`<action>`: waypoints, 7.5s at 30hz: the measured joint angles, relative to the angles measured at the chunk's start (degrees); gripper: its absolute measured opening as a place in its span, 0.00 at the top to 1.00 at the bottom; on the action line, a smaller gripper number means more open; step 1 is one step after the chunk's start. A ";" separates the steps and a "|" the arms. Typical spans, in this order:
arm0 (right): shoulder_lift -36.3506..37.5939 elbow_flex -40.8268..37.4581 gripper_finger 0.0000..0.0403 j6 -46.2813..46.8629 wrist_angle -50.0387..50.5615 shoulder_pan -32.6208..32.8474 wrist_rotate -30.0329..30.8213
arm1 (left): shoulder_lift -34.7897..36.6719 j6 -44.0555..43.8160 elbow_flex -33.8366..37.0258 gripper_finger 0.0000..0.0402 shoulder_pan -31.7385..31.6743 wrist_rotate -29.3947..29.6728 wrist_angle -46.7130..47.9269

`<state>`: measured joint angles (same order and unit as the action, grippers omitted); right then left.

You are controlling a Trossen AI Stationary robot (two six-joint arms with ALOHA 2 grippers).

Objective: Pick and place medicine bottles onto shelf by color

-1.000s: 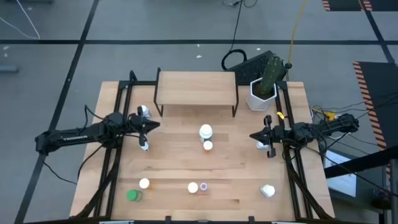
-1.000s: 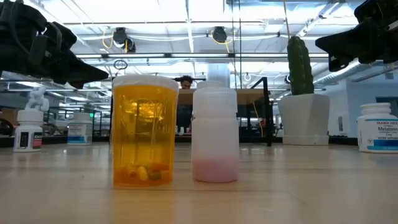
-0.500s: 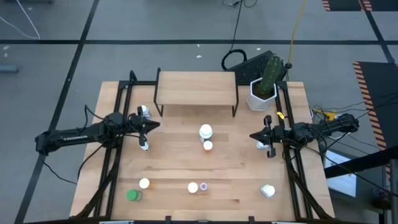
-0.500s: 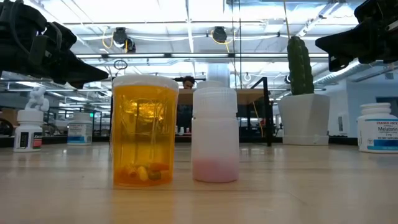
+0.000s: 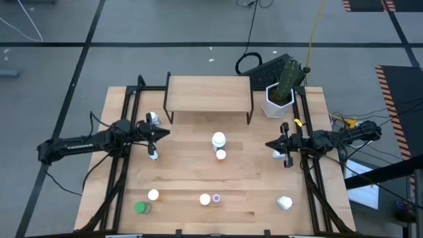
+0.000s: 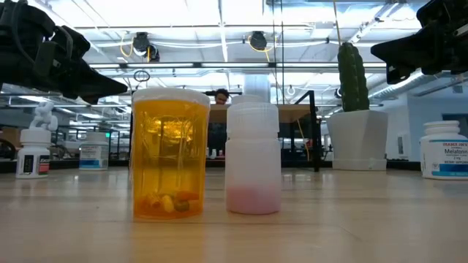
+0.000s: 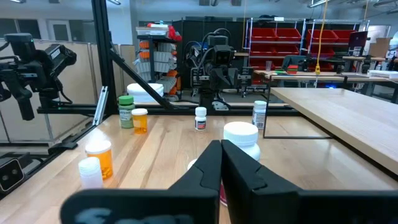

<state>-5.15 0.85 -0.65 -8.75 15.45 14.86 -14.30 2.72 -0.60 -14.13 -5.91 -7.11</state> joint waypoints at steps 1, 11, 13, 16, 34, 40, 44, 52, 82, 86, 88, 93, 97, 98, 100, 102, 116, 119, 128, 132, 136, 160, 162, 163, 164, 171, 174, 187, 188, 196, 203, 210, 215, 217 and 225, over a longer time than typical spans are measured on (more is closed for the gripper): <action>0.00 0.01 1.00 -0.01 0.01 0.02 0.01 | 0.00 0.00 -0.01 0.91 -0.02 -0.01 0.02; 0.00 0.01 1.00 -0.02 0.01 0.00 -0.01 | -0.01 0.00 0.00 0.91 -0.02 0.00 0.00; 0.00 -0.01 1.00 0.00 -0.01 0.02 0.01 | 0.00 0.01 0.00 0.91 0.00 -0.01 0.02; -0.01 -0.01 1.00 0.00 0.01 0.00 0.01 | 0.00 0.01 -0.01 0.91 -0.01 -0.01 0.02; 0.00 0.01 1.00 0.00 -0.01 0.02 -0.01 | 0.01 0.00 0.00 0.91 -0.02 0.00 0.02; 0.00 0.00 1.00 -0.15 -0.02 0.00 0.06 | 0.01 0.02 0.00 0.91 -0.02 0.00 0.02; 0.00 -0.01 1.00 -2.23 -2.42 -0.03 1.59 | 0.00 0.00 -0.02 0.91 -0.01 0.00 0.00; 0.00 -0.01 1.00 2.82 -4.03 -0.03 1.40 | 0.01 0.01 -0.01 0.91 0.00 0.00 0.00; -31.38 13.82 0.67 -6.67 -15.77 -5.40 14.65 | -0.01 -0.36 -0.02 0.91 -0.02 6.58 -14.04; -40.55 14.97 0.56 -10.58 -26.95 -6.04 13.75 | -0.32 -3.15 -0.02 0.91 -0.02 7.10 -14.60; -44.61 16.74 0.52 -9.09 -27.61 -6.75 12.94 | -0.79 -3.04 -0.02 0.91 0.00 8.09 -14.53; -51.93 24.92 0.43 -2.44 -16.78 -8.29 6.35 | -1.95 -2.80 -0.02 0.91 -0.04 10.60 -17.85; -57.99 30.53 0.38 -3.32 -14.72 -9.57 2.71 | -3.07 -5.26 -0.02 0.91 -0.04 11.87 -18.26; -59.33 31.96 0.37 -3.65 -14.13 -10.18 1.34 | -3.42 -6.54 -0.02 0.91 -0.04 11.87 -17.44; -62.22 35.12 0.35 -3.87 -11.00 -11.78 -2.49 | -4.42 -8.56 -0.02 0.91 0.11 11.55 -15.07; -65.10 38.27 0.32 -3.99 -7.76 -13.58 -6.09 | -5.71 -9.52 -0.02 0.91 0.41 11.41 -12.42; -77.01 49.78 0.18 -0.58 -6.76 -22.21 -22.59 | -15.78 -4.74 -0.02 0.76 0.61 13.25 -16.98; -79.15 49.78 0.17 -2.10 -6.60 -22.30 -22.61 | -17.39 -4.72 -0.02 0.69 0.59 15.05 -16.96; -85.46 49.78 0.17 -3.30 -6.27 -22.52 -22.61 | -19.46 -5.76 -0.02 0.59 0.74 14.05 -17.04; -86.73 49.78 0.17 -4.32 -6.18 -22.46 -22.64 | -19.46 -6.93 -0.02 0.59 0.74 13.87 -17.00; -87.25 49.78 0.18 -5.06 -5.61 -22.50 -22.48 | -19.46 -10.07 -0.02 0.59 0.74 12.80 -16.60; -77.00 57.03 0.44 -6.98 0.15 -23.89 -19.04 | -19.46 -10.40 -0.02 0.60 2.01 7.25 -23.72; -75.71 60.82 0.44 -9.48 4.62 -25.38 -14.74 | -19.46 -10.45 -0.02 0.60 2.01 7.04 -23.64; -75.56 62.96 0.44 -10.80 7.14 -26.30 -12.86 | -19.46 -10.46 -0.02 0.60 2.01 7.02 -23.47; -75.43 65.37 0.44 -12.17 9.98 -27.42 -11.58 | -19.46 -10.65 -0.02 0.60 2.01 7.01 -23.44; -75.55 77.20 0.39 -14.84 22.53 -37.08 -10.10 | -19.46 -10.82 -0.02 0.60 2.01 4.52 -23.04; -75.59 77.51 0.39 -13.46 24.60 -42.42 -10.16 | -19.45 -10.98 -0.02 0.60 2.01 4.47 -22.95; -81.02 77.51 0.40 -8.19 26.79 -55.23 -17.58 | -19.46 -8.71 -1.25 0.60 2.27 8.70 -17.68; -81.07 77.51 0.40 -8.00 27.06 -55.48 -17.83 | -19.46 -8.36 -1.25 0.60 2.39 8.71 -17.61; -81.30 77.40 0.31 -7.63 28.37 -55.62 -18.18 | -19.44 -7.76 -1.27 0.60 2.71 9.08 -17.91; -80.64 77.29 0.15 -10.48 28.46 -55.38 -17.95 | -19.38 -12.54 -2.69 0.56 2.61 13.56 -12.48; -77.29 77.32 0.12 -11.03 27.15 -52.99 -17.95 | -19.51 -9.41 -18.99 0.47 2.64 19.87 23.00; -73.64 74.69 0.11 -8.05 28.49 -48.86 -19.45 | -19.11 -17.08 -28.74 0.45 2.64 24.87 41.37; -72.39 73.16 0.11 -8.02 27.99 -46.63 -19.55 | -18.92 -20.72 -29.68 0.45 2.64 29.03 41.64; -66.20 67.57 0.11 -5.38 22.56 -38.66 -19.46 | -19.31 -30.69 -23.98 0.42 -0.79 41.79 41.94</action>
<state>-71.35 68.42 -6.03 13.81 -23.21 -4.60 -33.60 -27.97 -24.58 -14.92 35.88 34.83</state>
